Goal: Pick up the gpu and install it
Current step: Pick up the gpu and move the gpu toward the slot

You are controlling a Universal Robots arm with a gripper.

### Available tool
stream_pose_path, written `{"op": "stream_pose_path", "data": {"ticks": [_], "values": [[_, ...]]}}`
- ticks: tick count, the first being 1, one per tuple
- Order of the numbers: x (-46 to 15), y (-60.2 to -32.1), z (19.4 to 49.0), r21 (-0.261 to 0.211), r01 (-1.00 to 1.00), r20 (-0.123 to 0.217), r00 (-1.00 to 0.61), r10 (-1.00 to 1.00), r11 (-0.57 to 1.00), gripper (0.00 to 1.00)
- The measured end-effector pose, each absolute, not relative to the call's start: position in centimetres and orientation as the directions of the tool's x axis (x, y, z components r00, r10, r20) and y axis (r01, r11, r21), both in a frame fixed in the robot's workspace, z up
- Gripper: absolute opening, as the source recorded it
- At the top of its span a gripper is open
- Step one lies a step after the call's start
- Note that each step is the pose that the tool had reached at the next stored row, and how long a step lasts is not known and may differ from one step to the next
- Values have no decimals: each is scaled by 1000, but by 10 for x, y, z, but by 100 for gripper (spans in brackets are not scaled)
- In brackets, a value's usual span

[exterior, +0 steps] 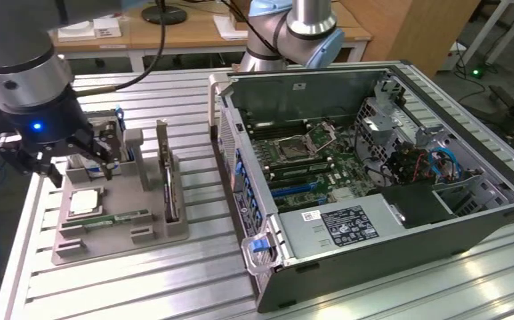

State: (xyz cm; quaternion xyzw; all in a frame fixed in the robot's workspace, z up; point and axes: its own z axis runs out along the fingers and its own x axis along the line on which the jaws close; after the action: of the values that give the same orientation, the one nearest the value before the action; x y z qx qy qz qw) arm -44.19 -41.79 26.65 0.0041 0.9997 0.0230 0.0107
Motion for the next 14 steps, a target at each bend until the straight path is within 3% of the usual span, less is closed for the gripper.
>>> {"op": "stream_pose_path", "data": {"ticks": [4, 14], "values": [[-442, -418, 282, 46, 8, -21, -1000, 9, 999, 76], [-442, -418, 283, 46, 8, -21, -1000, 9, 999, 76]]}}
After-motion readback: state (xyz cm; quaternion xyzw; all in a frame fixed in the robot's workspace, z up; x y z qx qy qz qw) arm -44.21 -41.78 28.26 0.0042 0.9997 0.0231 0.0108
